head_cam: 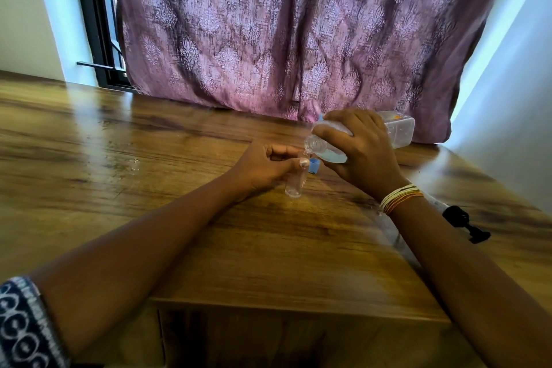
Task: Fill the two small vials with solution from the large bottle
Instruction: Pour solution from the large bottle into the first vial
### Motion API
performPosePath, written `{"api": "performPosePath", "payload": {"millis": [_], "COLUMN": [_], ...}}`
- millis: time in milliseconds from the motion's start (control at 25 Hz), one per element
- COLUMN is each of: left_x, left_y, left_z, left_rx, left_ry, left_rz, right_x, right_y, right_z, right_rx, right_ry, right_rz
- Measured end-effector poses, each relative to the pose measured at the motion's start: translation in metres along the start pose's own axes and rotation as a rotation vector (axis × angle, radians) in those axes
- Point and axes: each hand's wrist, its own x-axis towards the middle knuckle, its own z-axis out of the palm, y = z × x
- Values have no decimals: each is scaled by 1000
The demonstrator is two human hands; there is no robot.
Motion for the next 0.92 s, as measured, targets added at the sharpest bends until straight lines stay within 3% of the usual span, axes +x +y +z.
{"api": "performPosePath", "payload": {"millis": [920], "left_x": [3], "left_y": [-3], "left_z": [0], "left_rx": [-15], "left_ry": [-7], "left_rz": [-6], "right_x": [1], "right_y": [-1], "right_z": [-2], "right_rx": [-8], "right_ry": [9], "right_rz": [-5]}}
